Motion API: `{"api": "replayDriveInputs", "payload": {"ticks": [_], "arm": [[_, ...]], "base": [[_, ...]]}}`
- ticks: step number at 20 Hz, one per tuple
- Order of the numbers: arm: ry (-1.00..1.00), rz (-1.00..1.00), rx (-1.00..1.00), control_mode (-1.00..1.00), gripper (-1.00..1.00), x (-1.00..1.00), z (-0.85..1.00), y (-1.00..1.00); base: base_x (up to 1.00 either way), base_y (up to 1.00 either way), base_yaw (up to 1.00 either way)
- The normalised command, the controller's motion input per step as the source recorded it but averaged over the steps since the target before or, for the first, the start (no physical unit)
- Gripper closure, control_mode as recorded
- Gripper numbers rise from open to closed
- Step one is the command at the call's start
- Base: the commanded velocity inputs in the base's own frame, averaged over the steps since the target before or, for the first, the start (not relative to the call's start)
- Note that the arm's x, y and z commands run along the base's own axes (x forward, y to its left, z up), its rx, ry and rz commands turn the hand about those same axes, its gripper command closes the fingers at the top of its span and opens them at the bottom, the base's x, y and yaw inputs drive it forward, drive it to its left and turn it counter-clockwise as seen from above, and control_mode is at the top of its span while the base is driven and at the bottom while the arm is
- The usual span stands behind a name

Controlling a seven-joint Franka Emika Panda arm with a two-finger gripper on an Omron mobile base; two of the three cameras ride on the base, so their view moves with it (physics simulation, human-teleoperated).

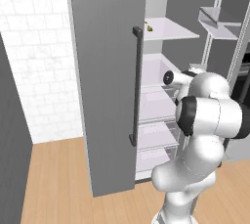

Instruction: Grab a lemon wedge from the fridge and one ice cube from the ice bowl, and put them in the glass of lemonade.

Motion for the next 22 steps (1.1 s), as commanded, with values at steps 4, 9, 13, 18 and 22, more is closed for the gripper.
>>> {"api": "replayDriveInputs", "payload": {"ticks": [4, 9, 13, 18, 22], "arm": [[0.00, -0.20, 0.00, -1.00, -1.00, -0.44, 0.00, -1.00], [-0.04, -0.16, 0.00, -1.00, -1.00, -0.68, 0.02, -0.96], [-0.46, 0.07, -0.05, -1.00, -1.00, -1.00, 0.17, 0.50], [-0.50, 0.06, -0.10, -1.00, -1.00, -0.75, 0.52, 1.00], [-0.34, 0.09, 0.00, -1.00, -1.00, -0.67, 0.65, 1.00]], "base": [[0.00, 0.00, 0.00], [0.00, 0.00, 0.00], [0.00, 0.00, 0.00], [0.00, 0.00, 0.00], [0.00, 0.00, 0.00]]}}
